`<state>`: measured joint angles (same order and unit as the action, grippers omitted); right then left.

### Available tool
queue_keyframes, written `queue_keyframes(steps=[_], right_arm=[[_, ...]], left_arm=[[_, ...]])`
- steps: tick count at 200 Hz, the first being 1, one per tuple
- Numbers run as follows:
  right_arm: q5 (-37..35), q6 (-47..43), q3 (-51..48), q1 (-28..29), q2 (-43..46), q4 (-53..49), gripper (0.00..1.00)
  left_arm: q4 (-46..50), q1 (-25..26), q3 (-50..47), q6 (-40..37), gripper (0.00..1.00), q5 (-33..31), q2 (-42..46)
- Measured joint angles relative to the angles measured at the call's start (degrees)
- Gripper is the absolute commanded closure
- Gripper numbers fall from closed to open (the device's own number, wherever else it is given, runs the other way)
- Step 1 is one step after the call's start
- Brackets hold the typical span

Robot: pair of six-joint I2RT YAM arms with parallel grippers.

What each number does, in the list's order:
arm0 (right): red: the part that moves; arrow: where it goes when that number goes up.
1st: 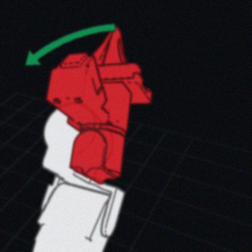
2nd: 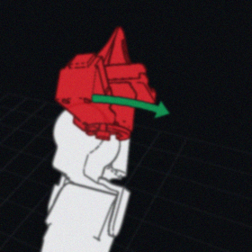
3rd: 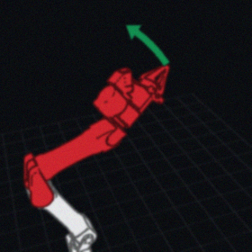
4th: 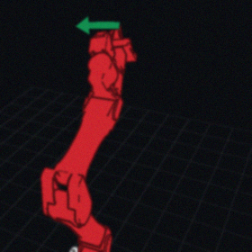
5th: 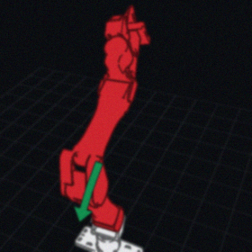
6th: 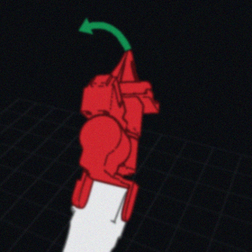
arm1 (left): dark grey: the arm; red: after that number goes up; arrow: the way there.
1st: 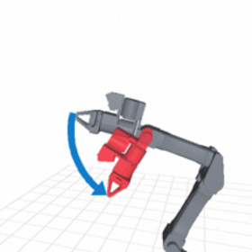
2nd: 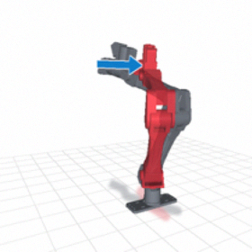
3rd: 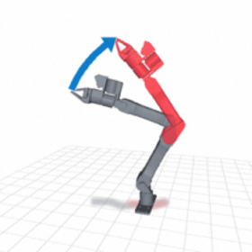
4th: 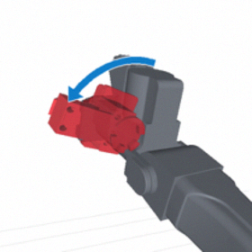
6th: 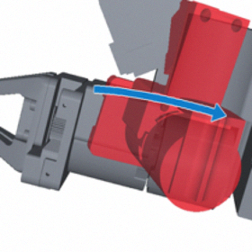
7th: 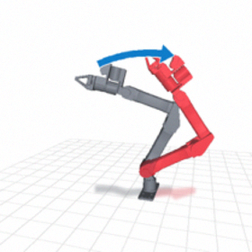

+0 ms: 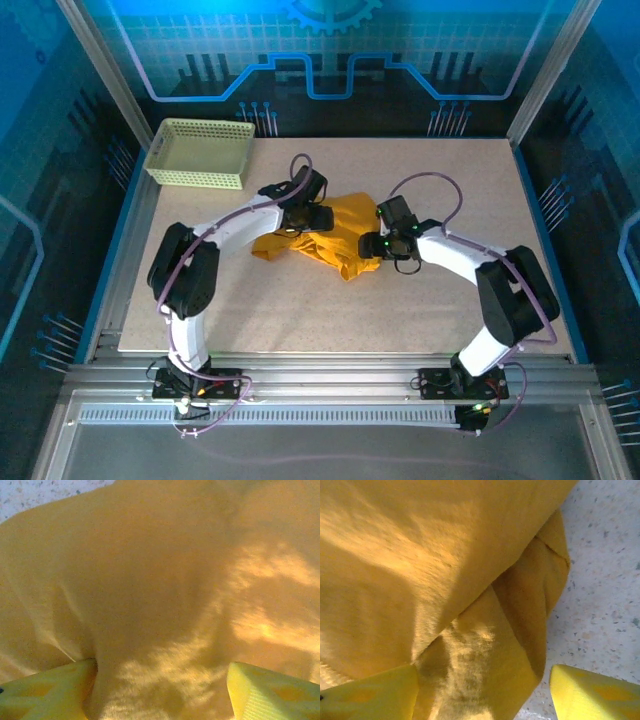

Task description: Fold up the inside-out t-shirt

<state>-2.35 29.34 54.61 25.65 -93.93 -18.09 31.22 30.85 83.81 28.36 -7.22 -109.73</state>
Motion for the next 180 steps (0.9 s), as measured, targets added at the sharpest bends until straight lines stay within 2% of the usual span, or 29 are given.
queue_keyframes(steps=[19,35,49,67,90,114,150,180], right_arm=[[0.57,-0.04,0.44,-0.07,-2.03,0.11,0.53],[0.85,0.24,1.03,-0.17,-3.19,0.09,0.70],[0.59,0.02,1.38,-0.22,-3.28,0.07,0.88],[-0.81,-0.42,1.73,-0.22,-3.17,0.07,1.00],[-3.80,-1.33,1.73,-0.22,-1.22,-1.09,1.00],[-8.09,-3.08,1.88,-0.68,5.35,-3.67,1.00],[-14.62,-6.47,7.39,-2.62,18.34,-10.32,1.00],[-18.53,-9.25,14.95,-3.37,28.30,-14.49,1.00]], left_arm=[[0.52,-0.22,1.05,-0.07,0.53,-0.20,-1.90],[0.57,-0.26,1.27,-0.09,0.64,-0.59,-2.56],[0.66,-0.28,1.27,-0.04,0.79,-0.76,-2.69],[0.66,-0.42,1.36,0.04,0.92,-0.76,-2.69],[0.66,-0.76,1.36,0.35,1.00,-0.70,-2.45],[0.83,-1.53,1.36,0.22,1.00,-0.46,0.15],[-0.81,-3.69,2.45,0.79,1.00,2.43,9.62],[-6.64,-4.90,1.88,3.21,0.98,5.14,19.19]])
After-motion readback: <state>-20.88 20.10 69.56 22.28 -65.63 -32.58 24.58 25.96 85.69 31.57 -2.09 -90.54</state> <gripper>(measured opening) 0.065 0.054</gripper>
